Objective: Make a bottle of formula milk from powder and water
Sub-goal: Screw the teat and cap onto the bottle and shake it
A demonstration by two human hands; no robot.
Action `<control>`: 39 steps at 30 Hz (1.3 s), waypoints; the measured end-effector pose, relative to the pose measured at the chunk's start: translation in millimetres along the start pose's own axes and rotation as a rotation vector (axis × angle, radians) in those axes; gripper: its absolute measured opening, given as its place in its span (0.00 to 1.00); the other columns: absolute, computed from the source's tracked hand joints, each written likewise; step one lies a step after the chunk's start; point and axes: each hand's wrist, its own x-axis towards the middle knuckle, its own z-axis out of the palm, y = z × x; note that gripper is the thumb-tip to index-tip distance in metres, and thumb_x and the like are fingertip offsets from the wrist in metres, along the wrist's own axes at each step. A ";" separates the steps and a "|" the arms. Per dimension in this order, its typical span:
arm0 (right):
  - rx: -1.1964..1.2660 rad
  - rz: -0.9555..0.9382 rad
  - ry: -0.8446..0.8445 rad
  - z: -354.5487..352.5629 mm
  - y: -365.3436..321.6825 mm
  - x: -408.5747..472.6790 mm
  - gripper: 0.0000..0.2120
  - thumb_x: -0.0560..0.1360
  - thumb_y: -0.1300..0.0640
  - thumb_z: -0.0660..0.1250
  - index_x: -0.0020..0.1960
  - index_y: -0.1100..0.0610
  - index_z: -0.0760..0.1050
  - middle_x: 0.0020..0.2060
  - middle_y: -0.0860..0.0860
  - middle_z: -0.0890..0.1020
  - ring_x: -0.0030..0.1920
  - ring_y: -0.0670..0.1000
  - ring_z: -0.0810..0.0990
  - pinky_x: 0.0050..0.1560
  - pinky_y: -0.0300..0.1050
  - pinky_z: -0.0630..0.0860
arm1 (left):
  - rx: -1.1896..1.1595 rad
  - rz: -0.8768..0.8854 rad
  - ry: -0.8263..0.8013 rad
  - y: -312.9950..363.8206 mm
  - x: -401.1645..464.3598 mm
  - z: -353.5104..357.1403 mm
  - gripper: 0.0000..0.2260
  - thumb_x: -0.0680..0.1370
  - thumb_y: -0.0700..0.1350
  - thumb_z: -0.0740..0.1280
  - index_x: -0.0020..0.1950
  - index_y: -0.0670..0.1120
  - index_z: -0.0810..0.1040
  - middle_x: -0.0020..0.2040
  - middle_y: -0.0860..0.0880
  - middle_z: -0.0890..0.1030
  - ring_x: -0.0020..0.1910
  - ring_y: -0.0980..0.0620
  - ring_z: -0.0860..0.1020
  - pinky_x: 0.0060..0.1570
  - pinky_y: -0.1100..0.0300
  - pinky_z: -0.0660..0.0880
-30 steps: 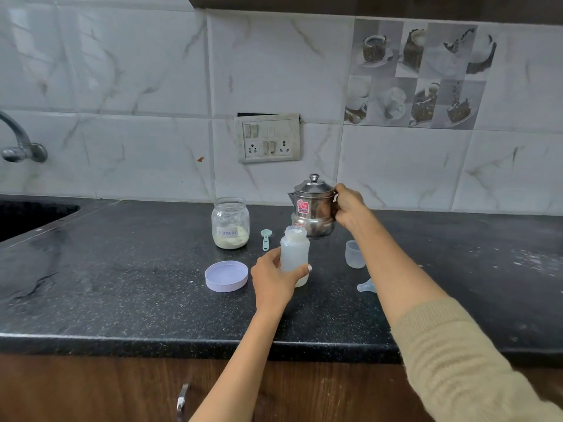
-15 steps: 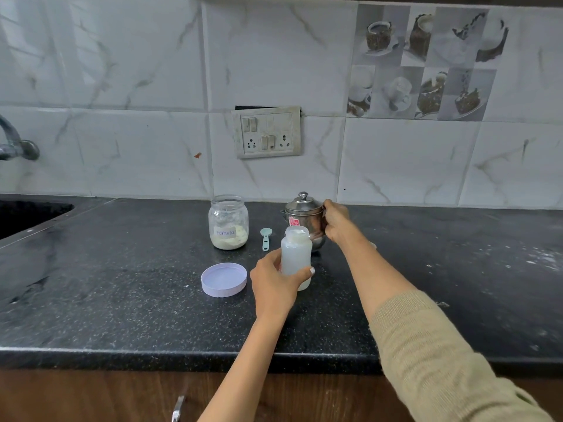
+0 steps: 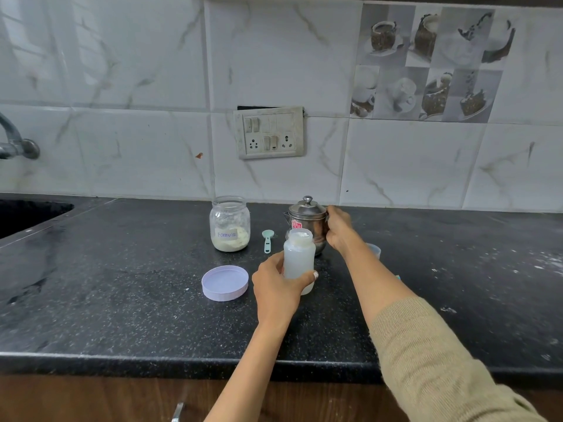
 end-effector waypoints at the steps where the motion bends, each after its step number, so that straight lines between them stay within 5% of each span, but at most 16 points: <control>1: -0.001 -0.006 0.004 -0.2 0.0 -1.1 0.15 0.80 0.62 0.56 0.36 0.58 0.72 0.34 0.53 0.77 0.35 0.50 0.74 0.38 0.45 0.73 | 0.000 0.000 0.001 0.1 -0.3 -0.1 0.28 0.63 0.47 0.79 0.61 0.45 0.78 0.56 0.49 0.82 0.54 0.53 0.79 0.51 0.60 0.74; 6: -0.026 -0.010 -0.008 -1.5 -0.8 -7.5 0.13 0.80 0.61 0.57 0.38 0.58 0.73 0.37 0.54 0.79 0.38 0.51 0.76 0.44 0.47 0.75 | 0.000 0.001 0.001 0.5 -0.9 -0.6 0.28 0.63 0.46 0.79 0.62 0.45 0.78 0.56 0.49 0.82 0.54 0.52 0.79 0.52 0.59 0.75; 12: -0.195 -0.075 0.056 -2.2 -1.7 -16.4 0.13 0.79 0.55 0.57 0.37 0.57 0.68 0.32 0.52 0.74 0.31 0.48 0.69 0.30 0.41 0.64 | 0.002 0.002 0.000 1.6 -1.5 -0.8 0.28 0.63 0.46 0.79 0.62 0.45 0.78 0.57 0.49 0.82 0.54 0.53 0.78 0.51 0.61 0.74; 16: -0.276 -0.145 0.144 -2.6 -17.5 -28.2 0.17 0.80 0.50 0.56 0.47 0.63 0.73 0.41 0.56 0.73 0.42 0.52 0.71 0.42 0.49 0.70 | -0.005 -0.008 0.003 2.3 -1.7 -1.3 0.28 0.63 0.45 0.79 0.62 0.44 0.78 0.57 0.48 0.82 0.54 0.52 0.79 0.52 0.60 0.74; 20: -0.336 -0.229 0.138 -6.9 -52.4 -39.6 0.15 0.78 0.51 0.58 0.42 0.64 0.70 0.38 0.60 0.73 0.39 0.54 0.69 0.35 0.45 0.64 | 0.000 -0.006 -0.002 3.6 -2.2 -2.3 0.26 0.63 0.45 0.79 0.60 0.44 0.79 0.55 0.48 0.82 0.51 0.53 0.78 0.46 0.62 0.71; 22: -0.397 -0.260 0.097 -14.3 -68.7 -44.3 0.19 0.77 0.54 0.61 0.51 0.72 0.74 0.48 0.68 0.78 0.44 0.59 0.72 0.46 0.47 0.70 | 0.003 -0.009 -0.006 4.2 -3.0 -3.1 0.26 0.64 0.45 0.79 0.60 0.44 0.79 0.55 0.48 0.82 0.50 0.53 0.78 0.47 0.62 0.71; 25: -0.501 -0.306 0.002 -31.1 -87.3 -53.4 0.11 0.76 0.59 0.65 0.54 0.65 0.77 0.51 0.60 0.80 0.53 0.57 0.76 0.56 0.45 0.73 | 0.008 -0.006 -0.010 5.7 -3.7 -4.5 0.27 0.64 0.45 0.79 0.61 0.42 0.78 0.56 0.46 0.82 0.51 0.53 0.77 0.48 0.62 0.71; 27: -0.569 -0.313 -0.075 -45.9 -95.4 -60.9 0.05 0.75 0.61 0.66 0.50 0.59 0.77 0.52 0.57 0.79 0.54 0.54 0.77 0.53 0.41 0.75 | 0.011 -0.006 -0.010 7.1 -4.6 -4.7 0.28 0.64 0.45 0.79 0.62 0.41 0.77 0.57 0.45 0.81 0.53 0.51 0.78 0.49 0.61 0.72; 29: -0.656 -0.287 -0.171 -61.1 -99.0 -75.2 0.10 0.75 0.64 0.67 0.56 0.61 0.77 0.52 0.56 0.78 0.48 0.50 0.77 0.38 0.32 0.73 | 0.013 -0.011 -0.013 8.0 -5.1 -5.3 0.28 0.64 0.44 0.79 0.62 0.41 0.77 0.58 0.44 0.81 0.55 0.49 0.78 0.50 0.60 0.72; 31: -0.747 -0.281 -0.282 -77.0 -101.1 -94.2 0.14 0.75 0.65 0.68 0.60 0.63 0.76 0.50 0.54 0.78 0.45 0.48 0.77 0.35 0.29 0.71 | 0.018 -0.012 -0.018 8.7 -5.5 -5.8 0.29 0.64 0.45 0.79 0.62 0.40 0.77 0.58 0.44 0.81 0.56 0.48 0.78 0.51 0.59 0.73; 39: -1.357 -0.086 -0.706 -117.9 -93.5 -133.3 0.19 0.69 0.57 0.76 0.57 0.51 0.76 0.51 0.48 0.80 0.56 0.48 0.77 0.62 0.44 0.72 | 0.045 -0.001 -0.021 12.2 -8.5 -7.4 0.28 0.64 0.45 0.79 0.61 0.40 0.77 0.58 0.42 0.81 0.56 0.46 0.79 0.51 0.60 0.72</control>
